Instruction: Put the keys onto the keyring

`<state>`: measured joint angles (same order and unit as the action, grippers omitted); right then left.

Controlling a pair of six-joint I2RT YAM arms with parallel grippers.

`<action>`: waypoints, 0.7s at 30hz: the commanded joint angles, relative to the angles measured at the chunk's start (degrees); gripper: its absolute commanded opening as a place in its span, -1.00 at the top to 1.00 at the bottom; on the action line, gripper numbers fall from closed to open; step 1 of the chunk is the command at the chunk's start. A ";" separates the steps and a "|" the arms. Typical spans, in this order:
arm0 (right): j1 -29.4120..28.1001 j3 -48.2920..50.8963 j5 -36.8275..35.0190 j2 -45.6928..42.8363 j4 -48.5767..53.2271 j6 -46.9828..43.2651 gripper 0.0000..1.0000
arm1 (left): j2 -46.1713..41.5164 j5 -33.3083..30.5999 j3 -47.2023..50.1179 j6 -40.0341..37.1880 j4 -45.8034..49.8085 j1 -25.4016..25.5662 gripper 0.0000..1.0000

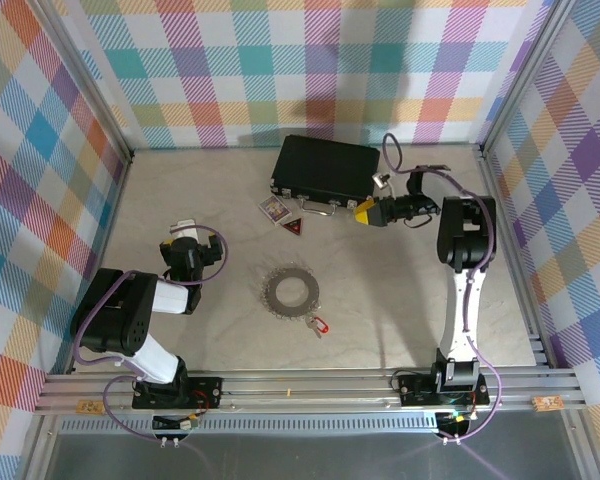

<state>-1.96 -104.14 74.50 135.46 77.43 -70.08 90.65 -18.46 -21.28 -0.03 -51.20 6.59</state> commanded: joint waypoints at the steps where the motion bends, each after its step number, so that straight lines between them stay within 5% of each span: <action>1: 2.37 1.70 5.61 -1.40 22.59 -18.83 -0.98 | 0.12 0.87 -0.70 -0.16 -1.71 -0.35 -1.00; 21: 5.43 4.46 9.15 -2.86 24.76 -24.25 -0.98 | 0.18 0.96 -0.70 -0.30 -1.71 -0.30 -0.99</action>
<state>2.68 -100.55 81.38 135.79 92.66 -90.61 90.65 -18.44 -21.28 -0.05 -51.20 6.59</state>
